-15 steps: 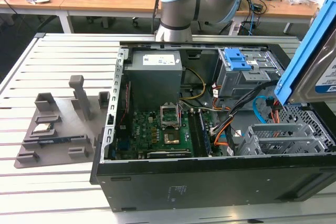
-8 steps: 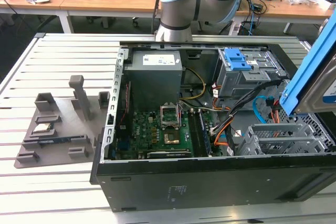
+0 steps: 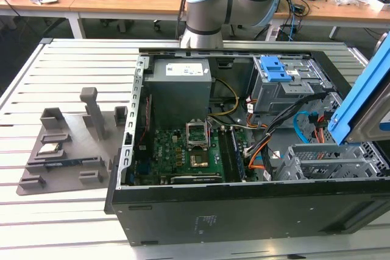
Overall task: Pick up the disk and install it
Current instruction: 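Pick up the disk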
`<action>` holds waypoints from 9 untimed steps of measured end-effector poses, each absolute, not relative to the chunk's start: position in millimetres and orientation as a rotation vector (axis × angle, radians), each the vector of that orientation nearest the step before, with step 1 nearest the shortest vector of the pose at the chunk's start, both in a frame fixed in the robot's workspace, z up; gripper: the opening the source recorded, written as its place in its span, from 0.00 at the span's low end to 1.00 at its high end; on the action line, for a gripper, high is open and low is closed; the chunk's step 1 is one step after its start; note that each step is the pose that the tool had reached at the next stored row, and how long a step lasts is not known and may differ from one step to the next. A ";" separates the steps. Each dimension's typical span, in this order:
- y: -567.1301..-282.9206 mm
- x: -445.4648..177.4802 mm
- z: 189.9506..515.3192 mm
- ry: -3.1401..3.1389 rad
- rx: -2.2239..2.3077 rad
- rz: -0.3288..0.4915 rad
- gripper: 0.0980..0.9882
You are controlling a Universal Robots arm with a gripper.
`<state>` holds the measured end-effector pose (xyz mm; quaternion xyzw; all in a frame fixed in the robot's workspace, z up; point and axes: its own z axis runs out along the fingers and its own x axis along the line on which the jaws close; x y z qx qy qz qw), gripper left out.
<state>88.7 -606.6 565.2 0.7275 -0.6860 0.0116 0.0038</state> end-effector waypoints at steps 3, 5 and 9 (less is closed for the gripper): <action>-606.6 88.7 560.5 -2.150 2.280 0.037 0.30; -606.6 88.7 557.5 -2.150 2.280 0.036 0.30; -606.5 88.7 555.9 -2.150 2.280 0.037 0.30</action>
